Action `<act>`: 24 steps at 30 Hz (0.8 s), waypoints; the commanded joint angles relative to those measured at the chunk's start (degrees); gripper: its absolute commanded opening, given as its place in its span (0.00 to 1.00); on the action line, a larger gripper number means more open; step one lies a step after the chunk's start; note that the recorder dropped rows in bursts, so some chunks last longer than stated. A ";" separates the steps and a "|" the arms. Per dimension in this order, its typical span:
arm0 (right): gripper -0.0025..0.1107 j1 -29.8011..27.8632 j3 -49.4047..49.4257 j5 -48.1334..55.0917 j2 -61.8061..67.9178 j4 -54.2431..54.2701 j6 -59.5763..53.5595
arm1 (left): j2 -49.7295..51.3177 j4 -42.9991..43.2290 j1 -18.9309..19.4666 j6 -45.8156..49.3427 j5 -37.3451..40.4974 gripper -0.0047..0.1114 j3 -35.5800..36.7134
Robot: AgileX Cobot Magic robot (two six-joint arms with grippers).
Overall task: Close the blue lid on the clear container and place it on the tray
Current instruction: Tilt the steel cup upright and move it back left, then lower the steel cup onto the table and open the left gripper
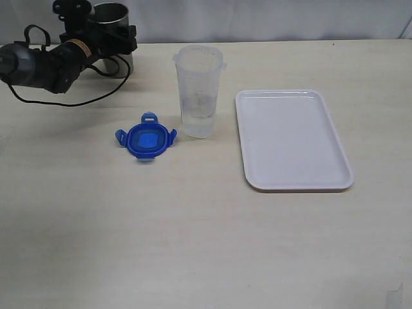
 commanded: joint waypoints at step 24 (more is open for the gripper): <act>0.06 -0.13 0.14 -0.62 -0.26 0.04 -0.35 | -0.84 0.11 -1.31 -0.06 3.25 0.52 -0.57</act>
